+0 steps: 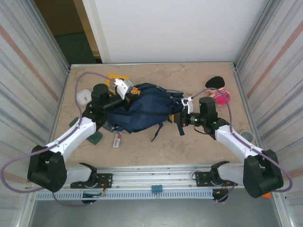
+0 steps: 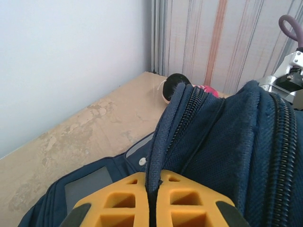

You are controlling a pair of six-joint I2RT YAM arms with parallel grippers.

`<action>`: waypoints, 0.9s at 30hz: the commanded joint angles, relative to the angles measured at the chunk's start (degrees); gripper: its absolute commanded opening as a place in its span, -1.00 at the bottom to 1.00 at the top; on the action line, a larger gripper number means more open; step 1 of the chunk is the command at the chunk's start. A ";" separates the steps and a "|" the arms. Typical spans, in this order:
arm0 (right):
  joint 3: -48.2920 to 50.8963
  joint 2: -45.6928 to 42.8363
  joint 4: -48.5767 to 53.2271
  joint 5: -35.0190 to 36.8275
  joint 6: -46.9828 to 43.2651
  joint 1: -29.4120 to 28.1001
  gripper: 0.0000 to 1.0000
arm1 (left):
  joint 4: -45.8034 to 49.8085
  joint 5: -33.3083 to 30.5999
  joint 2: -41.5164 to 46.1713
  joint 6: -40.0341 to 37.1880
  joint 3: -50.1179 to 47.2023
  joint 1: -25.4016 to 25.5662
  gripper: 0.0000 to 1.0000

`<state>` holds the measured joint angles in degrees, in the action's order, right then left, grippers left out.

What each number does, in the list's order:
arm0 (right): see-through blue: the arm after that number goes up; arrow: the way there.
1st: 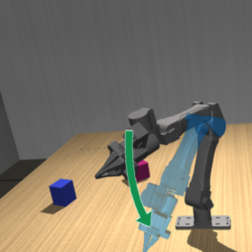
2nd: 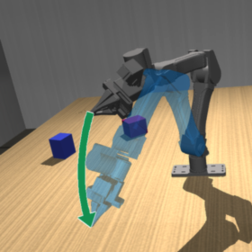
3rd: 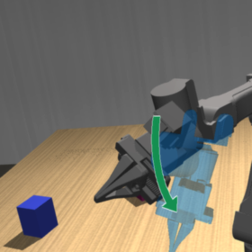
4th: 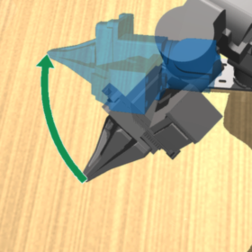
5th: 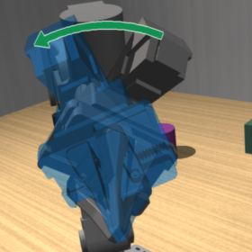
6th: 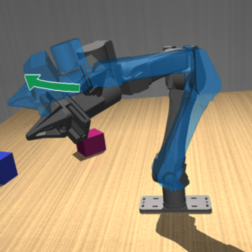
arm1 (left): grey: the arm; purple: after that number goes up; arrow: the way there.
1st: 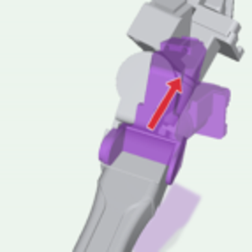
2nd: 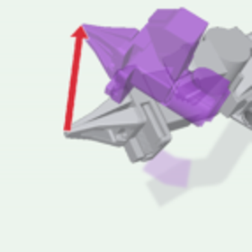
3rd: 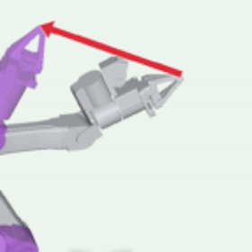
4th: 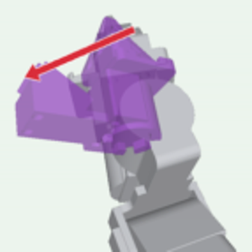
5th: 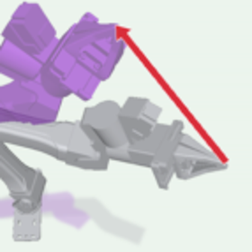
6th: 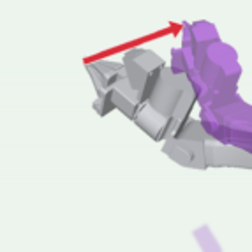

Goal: Pack the student bag

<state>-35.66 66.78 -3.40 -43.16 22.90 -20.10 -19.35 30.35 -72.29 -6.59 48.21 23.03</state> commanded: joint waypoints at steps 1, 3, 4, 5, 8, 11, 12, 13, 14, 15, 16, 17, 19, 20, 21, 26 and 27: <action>-2.62 -0.85 0.53 -1.11 1.49 -2.88 -0.73 | -4.26 -5.14 0.13 1.30 -0.64 0.40 -1.00; -2.42 0.20 0.18 0.18 1.68 -3.27 -0.63 | -4.98 -4.61 0.21 1.68 -0.88 0.44 -1.00; -2.19 0.65 -0.20 0.45 1.76 -3.23 -0.60 | -5.07 -4.45 0.29 1.91 -0.92 0.44 -1.00; -1.90 1.04 -0.83 0.69 1.89 -3.27 -0.53 | -5.16 -4.19 0.41 1.91 -0.90 0.39 -1.00; -0.94 2.18 -3.10 0.87 2.24 -3.23 -0.48 | -5.70 -4.03 0.94 1.82 -1.01 0.44 -1.00; -0.60 3.28 -3.67 1.76 2.41 -3.28 -0.46 | -5.52 -4.25 1.52 1.56 -0.92 0.44 -1.00; -0.40 3.53 -3.71 2.42 2.21 -3.23 -0.45 | -5.63 -4.24 1.72 1.57 -0.93 0.36 -1.00; -0.13 3.68 -3.70 3.68 2.05 -3.27 -0.42 | -5.58 -4.29 1.88 1.52 -0.96 0.38 -1.00; 0.03 3.78 -3.75 4.67 1.89 -3.04 -0.39 | -5.59 -4.16 2.10 1.50 -0.99 0.39 -1.00; 0.13 4.09 -3.83 5.23 1.89 -2.93 -0.38 | -5.57 -4.07 2.27 1.49 -1.07 0.39 -1.00; 0.03 4.40 -4.02 5.50 1.89 -2.62 -0.37 | -5.64 -3.92 2.39 1.51 -1.18 0.37 -1.00; -0.10 4.95 -4.22 5.83 1.89 -2.33 -0.37 | -5.74 -3.72 2.63 1.41 -1.35 0.44 -1.00; -0.40 5.88 -5.03 6.08 1.87 -1.59 -0.37 | -6.00 -3.24 3.16 1.14 -1.70 0.44 -1.00; -0.51 6.45 -5.46 6.31 1.86 -1.07 -0.37 | -6.17 -3.03 3.42 1.01 -1.88 0.44 -1.00; -0.76 6.80 -5.47 6.42 1.88 -0.43 -0.34 | -6.28 -3.01 3.62 0.89 -2.04 0.44 -1.00; 0.42 5.49 -6.73 2.56 2.93 5.07 0.11 | -5.14 0.39 4.37 0.32 -2.02 -0.87 -1.00; 0.94 4.88 -7.07 1.54 3.03 6.00 0.14 | -4.82 1.92 4.38 0.31 -1.89 -1.24 -1.00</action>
<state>-35.77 73.34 -8.29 -38.94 25.23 -16.14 -19.55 29.78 -71.79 -6.61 45.41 23.24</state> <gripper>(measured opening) 0.560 0.077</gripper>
